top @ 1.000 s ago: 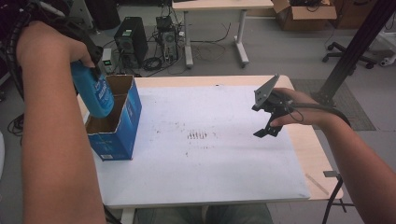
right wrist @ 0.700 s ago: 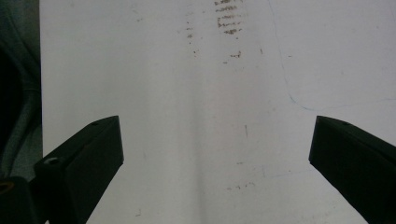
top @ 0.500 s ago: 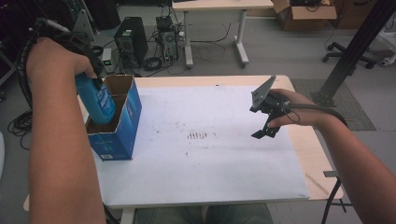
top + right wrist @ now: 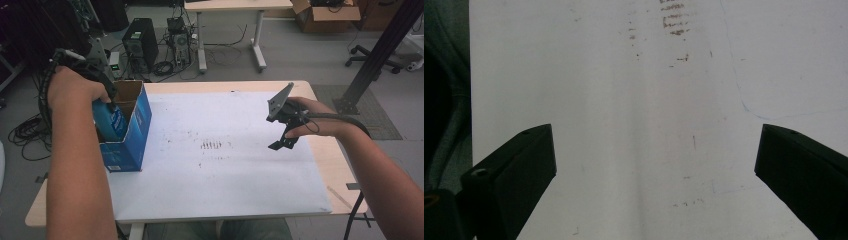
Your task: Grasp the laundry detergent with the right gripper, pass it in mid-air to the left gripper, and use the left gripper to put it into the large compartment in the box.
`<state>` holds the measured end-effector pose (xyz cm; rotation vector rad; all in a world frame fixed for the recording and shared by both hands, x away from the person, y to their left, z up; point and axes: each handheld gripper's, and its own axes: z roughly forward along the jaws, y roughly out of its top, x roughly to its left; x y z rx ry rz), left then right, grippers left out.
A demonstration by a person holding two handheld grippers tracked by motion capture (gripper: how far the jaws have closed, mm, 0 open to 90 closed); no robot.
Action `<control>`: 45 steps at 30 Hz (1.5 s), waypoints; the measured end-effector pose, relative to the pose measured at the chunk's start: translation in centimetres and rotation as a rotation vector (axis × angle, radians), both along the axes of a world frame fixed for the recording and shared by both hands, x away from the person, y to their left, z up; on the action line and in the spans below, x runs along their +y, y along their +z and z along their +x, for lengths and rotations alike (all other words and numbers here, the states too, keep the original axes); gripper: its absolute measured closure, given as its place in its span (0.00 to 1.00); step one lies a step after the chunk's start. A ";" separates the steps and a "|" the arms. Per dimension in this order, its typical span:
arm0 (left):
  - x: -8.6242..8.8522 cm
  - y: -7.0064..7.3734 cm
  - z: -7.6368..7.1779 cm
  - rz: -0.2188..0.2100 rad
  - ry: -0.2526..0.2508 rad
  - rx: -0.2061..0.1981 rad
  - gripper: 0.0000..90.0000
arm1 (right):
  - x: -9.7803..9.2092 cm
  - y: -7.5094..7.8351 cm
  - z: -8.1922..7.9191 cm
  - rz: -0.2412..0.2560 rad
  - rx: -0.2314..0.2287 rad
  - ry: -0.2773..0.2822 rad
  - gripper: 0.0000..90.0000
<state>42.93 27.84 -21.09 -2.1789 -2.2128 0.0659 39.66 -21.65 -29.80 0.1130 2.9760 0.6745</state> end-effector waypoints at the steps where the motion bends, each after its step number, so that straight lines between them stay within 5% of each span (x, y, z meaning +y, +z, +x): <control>1: 0.0 -0.4 0.0 -0.001 0.002 0.001 0.43 | 0.0 0.0 0.0 0.000 0.001 0.000 0.03; 26: 0.3 -7.0 0.4 -0.029 0.002 0.039 0.43 | -0.2 -0.6 -0.3 0.004 0.008 -0.004 0.03; 45: 0.2 -8.8 0.6 -0.022 -0.006 0.047 0.43 | -0.3 -1.1 -0.4 0.004 0.015 -0.007 0.04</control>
